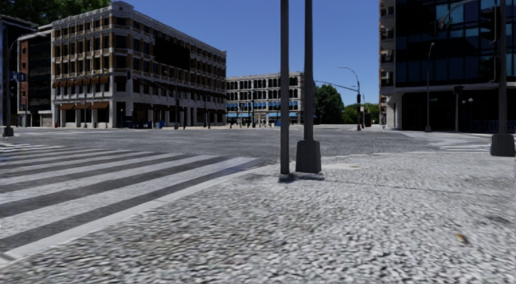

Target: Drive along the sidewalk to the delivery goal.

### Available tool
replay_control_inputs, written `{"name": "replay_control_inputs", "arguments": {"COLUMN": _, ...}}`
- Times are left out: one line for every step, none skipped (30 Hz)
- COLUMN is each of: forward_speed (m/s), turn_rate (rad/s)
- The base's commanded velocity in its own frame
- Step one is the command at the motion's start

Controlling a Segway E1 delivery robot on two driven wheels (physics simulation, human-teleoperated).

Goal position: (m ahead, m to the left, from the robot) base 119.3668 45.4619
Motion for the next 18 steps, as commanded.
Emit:
{"name": "replay_control_inputs", "arguments": {"forward_speed": 2.0, "turn_rate": 0.59}}
{"name": "replay_control_inputs", "arguments": {"forward_speed": 2.0, "turn_rate": 0.59}}
{"name": "replay_control_inputs", "arguments": {"forward_speed": 2.0, "turn_rate": 0.59}}
{"name": "replay_control_inputs", "arguments": {"forward_speed": 2.0, "turn_rate": 0.59}}
{"name": "replay_control_inputs", "arguments": {"forward_speed": 2.0, "turn_rate": 0.59}}
{"name": "replay_control_inputs", "arguments": {"forward_speed": 2.0, "turn_rate": 0.59}}
{"name": "replay_control_inputs", "arguments": {"forward_speed": 2.0, "turn_rate": 0.59}}
{"name": "replay_control_inputs", "arguments": {"forward_speed": 2.0, "turn_rate": 0.59}}
{"name": "replay_control_inputs", "arguments": {"forward_speed": 2.0, "turn_rate": 0.59}}
{"name": "replay_control_inputs", "arguments": {"forward_speed": 2.0, "turn_rate": 0.61}}
{"name": "replay_control_inputs", "arguments": {"forward_speed": 2.0, "turn_rate": 0.62}}
{"name": "replay_control_inputs", "arguments": {"forward_speed": 2.0, "turn_rate": 0.63}}
{"name": "replay_control_inputs", "arguments": {"forward_speed": 2.0, "turn_rate": 0.63}}
{"name": "replay_control_inputs", "arguments": {"forward_speed": 2.0, "turn_rate": 0.63}}
{"name": "replay_control_inputs", "arguments": {"forward_speed": 2.0, "turn_rate": 0.63}}
{"name": "replay_control_inputs", "arguments": {"forward_speed": 2.0, "turn_rate": 0.63}}
{"name": "replay_control_inputs", "arguments": {"forward_speed": 2.0, "turn_rate": 0.63}}
{"name": "replay_control_inputs", "arguments": {"forward_speed": 2.0, "turn_rate": 0.63}}
